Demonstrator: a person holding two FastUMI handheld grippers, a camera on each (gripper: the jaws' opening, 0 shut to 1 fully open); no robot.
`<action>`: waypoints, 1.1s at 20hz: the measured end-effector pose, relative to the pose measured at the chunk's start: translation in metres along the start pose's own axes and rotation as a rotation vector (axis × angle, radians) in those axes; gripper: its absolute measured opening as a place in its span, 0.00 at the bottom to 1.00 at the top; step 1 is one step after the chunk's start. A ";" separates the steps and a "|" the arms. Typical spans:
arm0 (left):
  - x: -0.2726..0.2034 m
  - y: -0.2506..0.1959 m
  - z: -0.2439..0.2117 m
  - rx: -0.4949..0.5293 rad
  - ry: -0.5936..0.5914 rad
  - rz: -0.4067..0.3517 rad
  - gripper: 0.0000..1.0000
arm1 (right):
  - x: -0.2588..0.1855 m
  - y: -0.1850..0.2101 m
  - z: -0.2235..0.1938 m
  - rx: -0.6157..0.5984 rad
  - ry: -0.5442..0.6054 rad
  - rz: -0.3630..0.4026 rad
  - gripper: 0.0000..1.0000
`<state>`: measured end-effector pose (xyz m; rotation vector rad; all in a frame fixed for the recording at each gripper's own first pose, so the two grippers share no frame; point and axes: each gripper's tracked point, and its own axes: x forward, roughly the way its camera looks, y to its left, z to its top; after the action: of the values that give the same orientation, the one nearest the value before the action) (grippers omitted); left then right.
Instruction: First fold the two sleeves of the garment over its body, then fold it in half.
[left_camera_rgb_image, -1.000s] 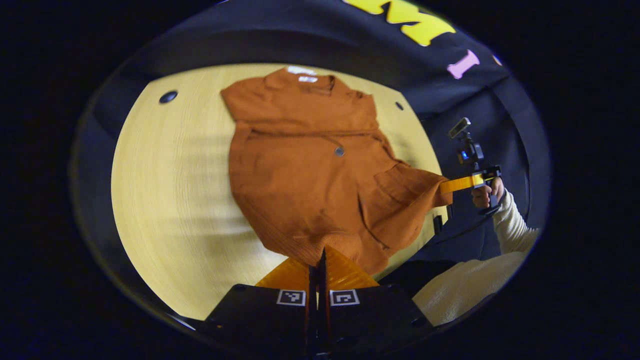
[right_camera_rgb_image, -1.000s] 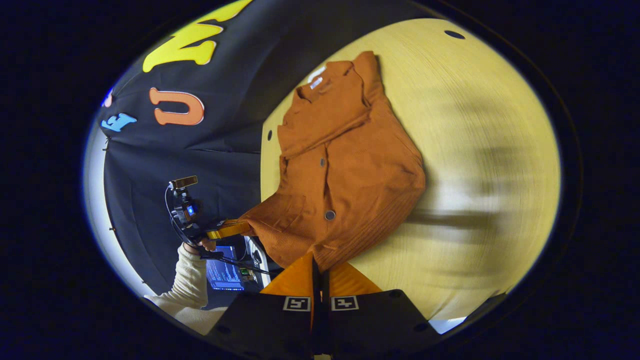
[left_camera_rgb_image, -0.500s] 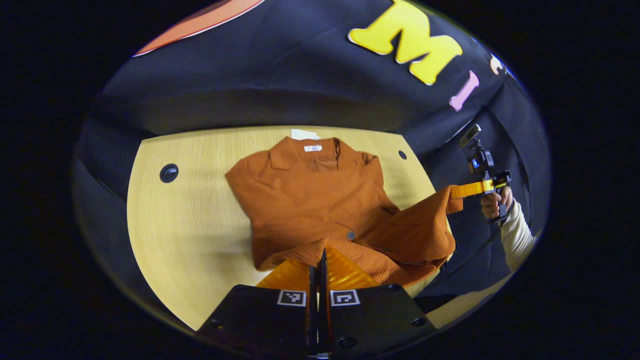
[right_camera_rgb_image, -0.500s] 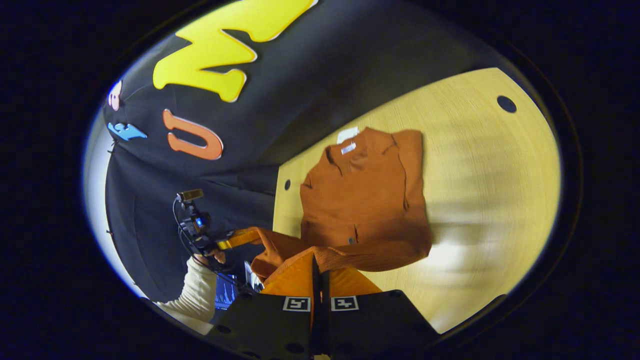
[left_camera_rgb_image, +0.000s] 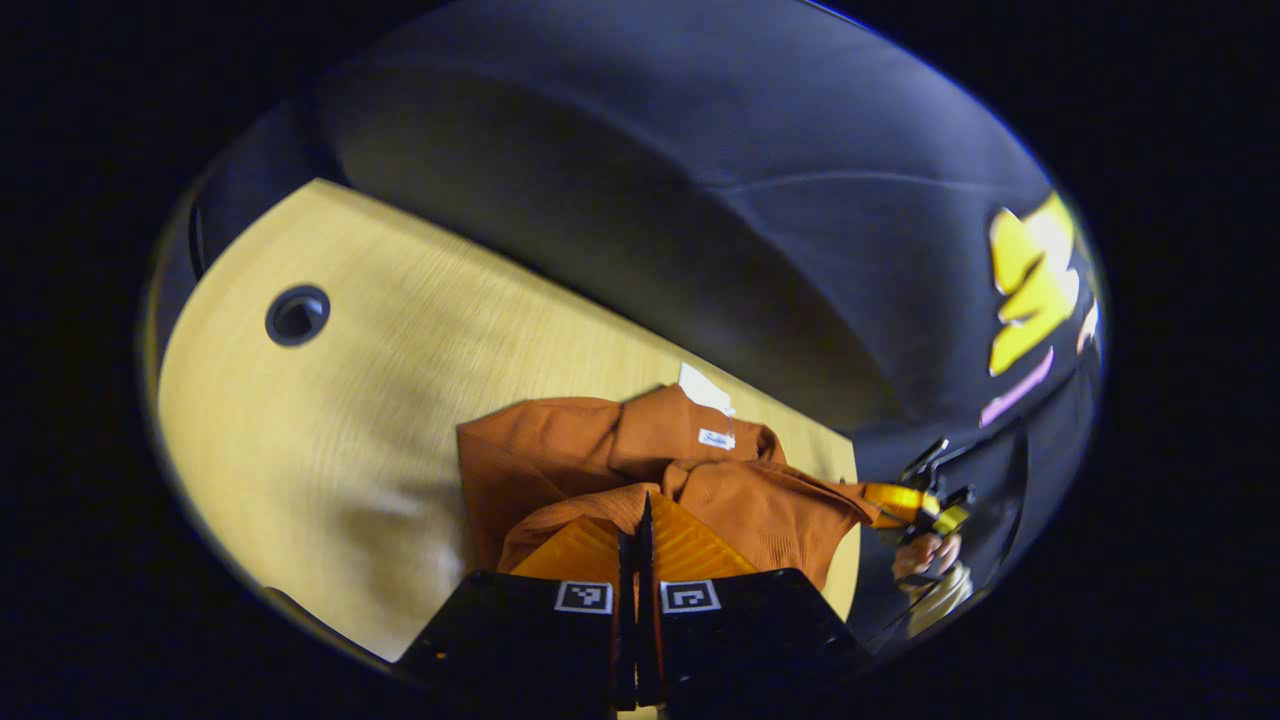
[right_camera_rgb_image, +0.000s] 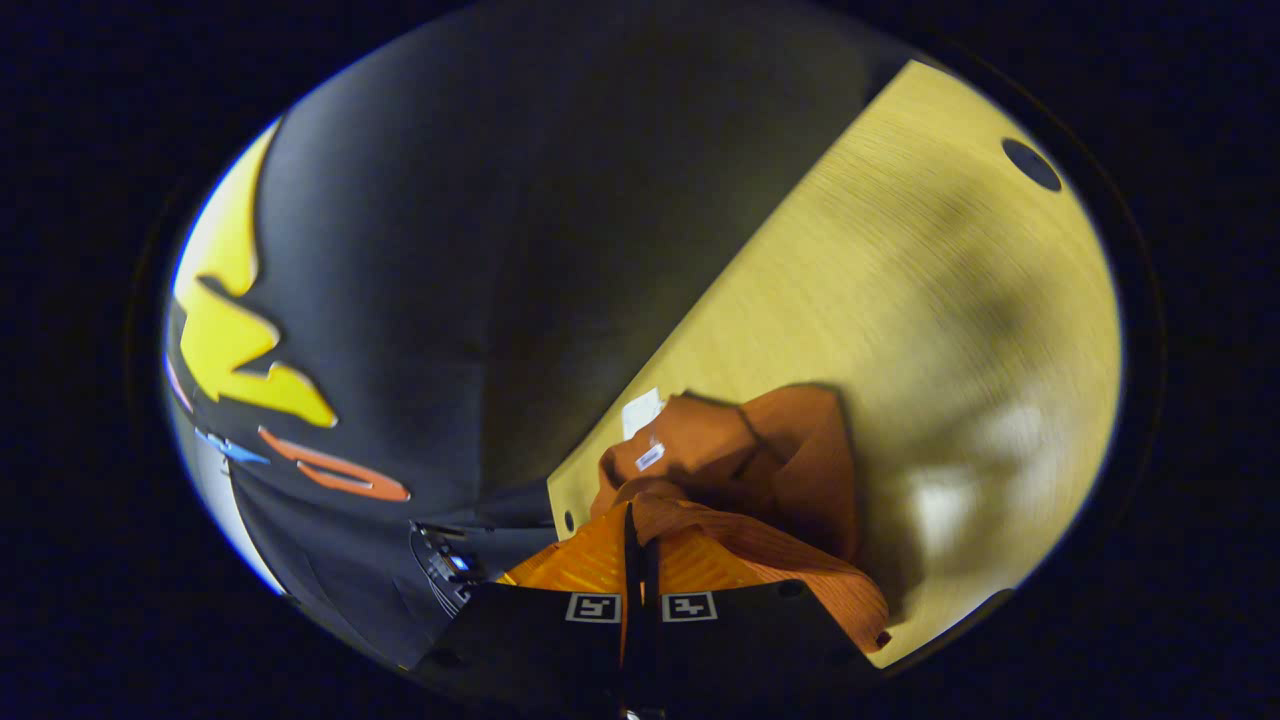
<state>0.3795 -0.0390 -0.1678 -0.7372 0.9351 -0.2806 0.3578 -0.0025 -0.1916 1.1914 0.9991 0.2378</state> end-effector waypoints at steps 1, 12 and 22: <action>0.001 0.005 -0.001 -0.071 -0.014 -0.010 0.04 | 0.001 -0.013 0.008 0.048 -0.013 -0.006 0.00; 0.008 0.002 0.030 -0.315 -0.252 -0.172 0.04 | -0.047 -0.057 0.057 0.199 -0.173 0.166 0.00; 0.010 -0.033 0.052 -0.807 -0.315 -0.525 0.05 | -0.052 -0.056 0.068 0.412 -0.227 0.285 0.02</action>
<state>0.4301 -0.0445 -0.1319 -1.7259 0.5164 -0.2287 0.3606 -0.1027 -0.2109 1.6991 0.6936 0.1173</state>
